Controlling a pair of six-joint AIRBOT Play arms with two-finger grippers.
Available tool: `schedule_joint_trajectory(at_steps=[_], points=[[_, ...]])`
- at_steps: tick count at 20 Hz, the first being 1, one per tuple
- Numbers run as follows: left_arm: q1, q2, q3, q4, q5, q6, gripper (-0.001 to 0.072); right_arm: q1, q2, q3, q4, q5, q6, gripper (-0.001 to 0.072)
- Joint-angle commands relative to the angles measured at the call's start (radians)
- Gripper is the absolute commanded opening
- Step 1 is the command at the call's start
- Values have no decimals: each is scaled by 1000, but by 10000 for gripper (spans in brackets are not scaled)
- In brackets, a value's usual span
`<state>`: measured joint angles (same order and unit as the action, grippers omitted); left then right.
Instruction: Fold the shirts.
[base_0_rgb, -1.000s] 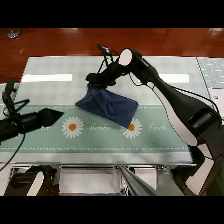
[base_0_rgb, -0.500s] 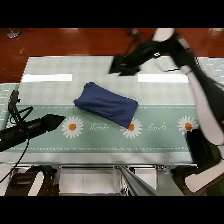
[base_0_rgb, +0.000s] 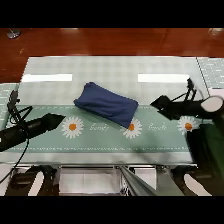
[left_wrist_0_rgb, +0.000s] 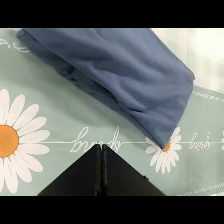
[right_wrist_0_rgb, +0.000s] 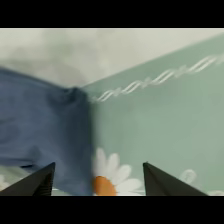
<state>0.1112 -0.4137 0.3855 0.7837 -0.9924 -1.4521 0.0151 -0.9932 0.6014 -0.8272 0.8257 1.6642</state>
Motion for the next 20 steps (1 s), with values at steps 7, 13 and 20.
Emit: schedule_joint_trajectory(at_steps=[7, 13, 20], points=[[0, 1, -1, 0, 6, 0, 35, 220, -397, 113, 330, -71, -262, 625], [0, 1, -1, 0, 14, 0, 35, 288, -618, 356, 321, 101, -328, 26], [0, 1, -1, 0, 17, 0, 35, 285, -570, 1057, -180, 364, -145, 24]])
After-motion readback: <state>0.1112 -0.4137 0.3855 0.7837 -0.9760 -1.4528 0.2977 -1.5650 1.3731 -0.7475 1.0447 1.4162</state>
